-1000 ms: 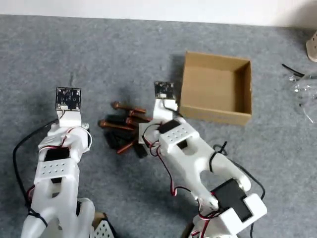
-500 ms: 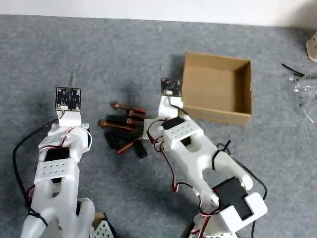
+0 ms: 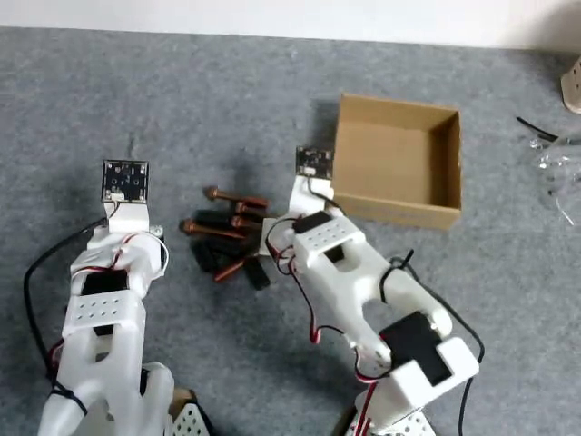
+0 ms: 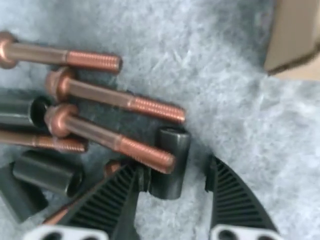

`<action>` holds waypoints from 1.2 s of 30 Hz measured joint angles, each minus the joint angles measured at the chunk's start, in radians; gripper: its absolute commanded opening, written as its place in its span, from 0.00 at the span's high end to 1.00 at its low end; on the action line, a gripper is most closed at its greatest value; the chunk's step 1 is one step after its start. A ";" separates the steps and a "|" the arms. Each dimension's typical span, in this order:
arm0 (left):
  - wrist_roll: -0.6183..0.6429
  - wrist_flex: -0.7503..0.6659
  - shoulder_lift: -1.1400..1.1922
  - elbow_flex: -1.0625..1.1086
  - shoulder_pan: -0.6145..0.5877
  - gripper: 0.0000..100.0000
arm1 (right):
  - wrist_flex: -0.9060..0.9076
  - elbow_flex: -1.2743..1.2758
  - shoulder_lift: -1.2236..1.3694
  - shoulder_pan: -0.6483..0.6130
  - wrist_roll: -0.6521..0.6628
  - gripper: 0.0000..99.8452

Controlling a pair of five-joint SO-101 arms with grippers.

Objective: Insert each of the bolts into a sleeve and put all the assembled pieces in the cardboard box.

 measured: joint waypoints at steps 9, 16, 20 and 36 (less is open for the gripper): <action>0.000 0.002 0.000 0.000 0.000 0.99 | 0.078 -0.074 0.041 -0.002 -0.008 0.98; 0.000 0.002 0.000 0.000 0.000 0.99 | 0.083 -0.074 0.044 -0.008 0.044 1.00; 0.000 0.002 0.000 0.000 0.000 0.99 | 0.083 -0.074 0.018 -0.008 0.064 1.00; 0.000 0.002 0.000 0.000 0.000 0.99 | -0.015 0.351 -0.779 0.005 0.255 1.00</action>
